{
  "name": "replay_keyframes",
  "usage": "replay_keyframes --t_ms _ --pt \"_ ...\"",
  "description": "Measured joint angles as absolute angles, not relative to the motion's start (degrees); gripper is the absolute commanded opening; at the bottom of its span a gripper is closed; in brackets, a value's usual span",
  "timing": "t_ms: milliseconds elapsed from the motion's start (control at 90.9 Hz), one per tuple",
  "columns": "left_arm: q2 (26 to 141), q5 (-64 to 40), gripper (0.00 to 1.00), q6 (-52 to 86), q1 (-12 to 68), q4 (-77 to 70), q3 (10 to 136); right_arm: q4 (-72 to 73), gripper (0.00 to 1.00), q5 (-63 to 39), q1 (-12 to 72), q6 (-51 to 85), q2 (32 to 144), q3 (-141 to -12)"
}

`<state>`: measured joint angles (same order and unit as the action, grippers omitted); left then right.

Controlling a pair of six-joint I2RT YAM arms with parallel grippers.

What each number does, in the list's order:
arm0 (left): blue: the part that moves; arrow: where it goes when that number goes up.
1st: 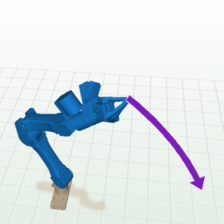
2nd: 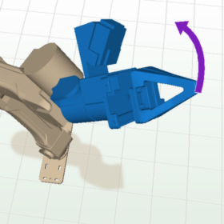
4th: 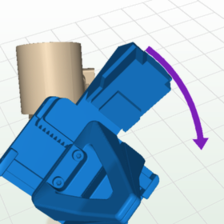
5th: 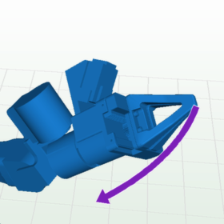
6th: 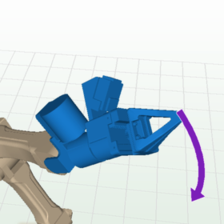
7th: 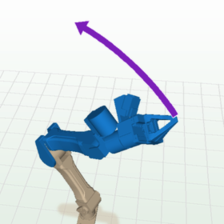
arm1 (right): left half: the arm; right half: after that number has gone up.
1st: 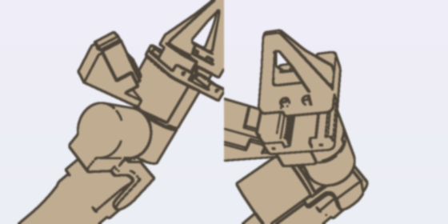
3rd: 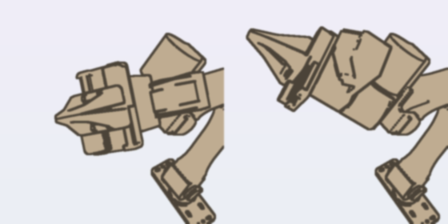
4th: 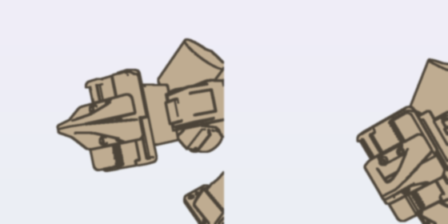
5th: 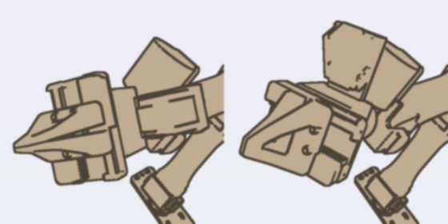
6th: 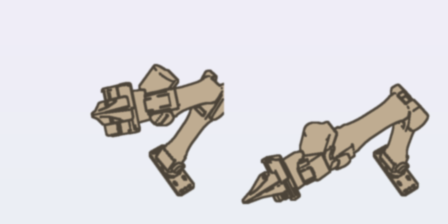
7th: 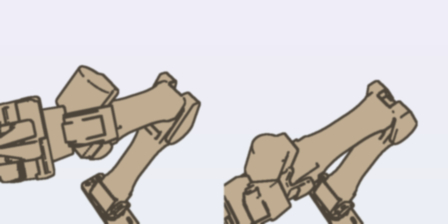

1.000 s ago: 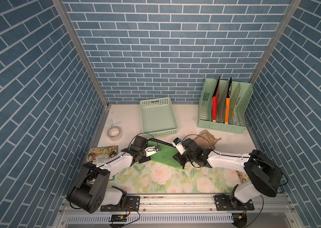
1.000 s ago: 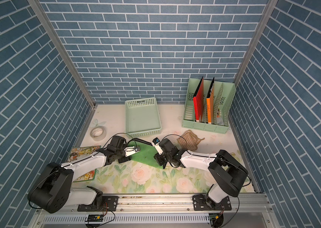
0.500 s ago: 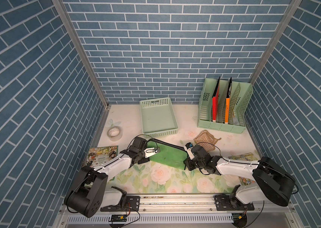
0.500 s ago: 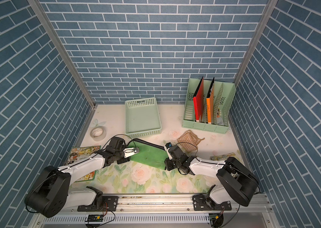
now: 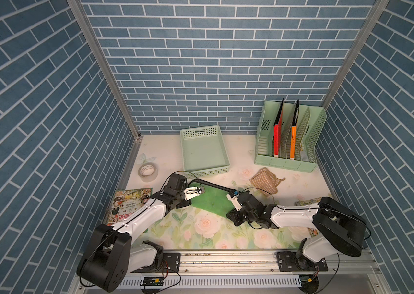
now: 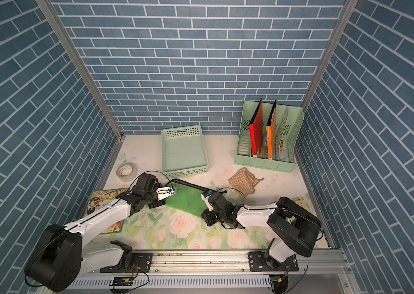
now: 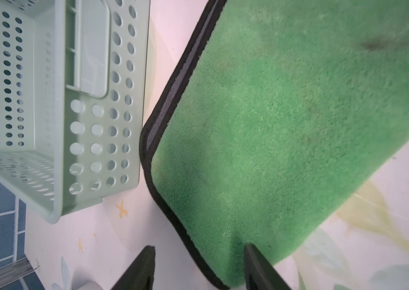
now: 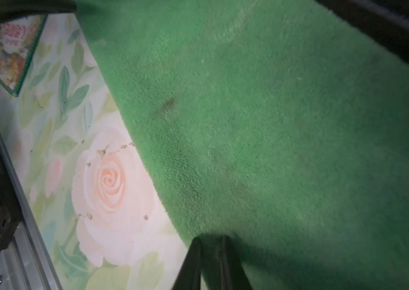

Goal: Fold the square dishcloth
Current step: Adjust the cleaning item at the center of the board.

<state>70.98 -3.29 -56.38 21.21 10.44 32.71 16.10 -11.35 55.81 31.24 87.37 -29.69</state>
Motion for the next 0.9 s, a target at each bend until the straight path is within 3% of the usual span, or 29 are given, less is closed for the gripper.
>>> replay_keyframes --t_ms 187,473,770,902 --pt "76.69 -1.04 0.59 -56.58 20.51 8.88 31.68 16.95 0.18 -12.25 54.87 32.25 86.24 -28.38" --pt "77.54 -1.32 0.59 -56.14 20.10 8.91 32.49 7.94 0.23 -11.51 52.36 30.98 79.09 -36.82" --pt "72.84 -3.14 0.67 -54.65 19.99 13.19 32.99 6.04 0.16 -7.66 43.90 26.92 96.53 -43.88" --pt "67.31 -7.55 0.68 -53.54 20.05 18.11 36.10 6.59 0.14 -6.72 43.77 26.50 97.01 -44.10"
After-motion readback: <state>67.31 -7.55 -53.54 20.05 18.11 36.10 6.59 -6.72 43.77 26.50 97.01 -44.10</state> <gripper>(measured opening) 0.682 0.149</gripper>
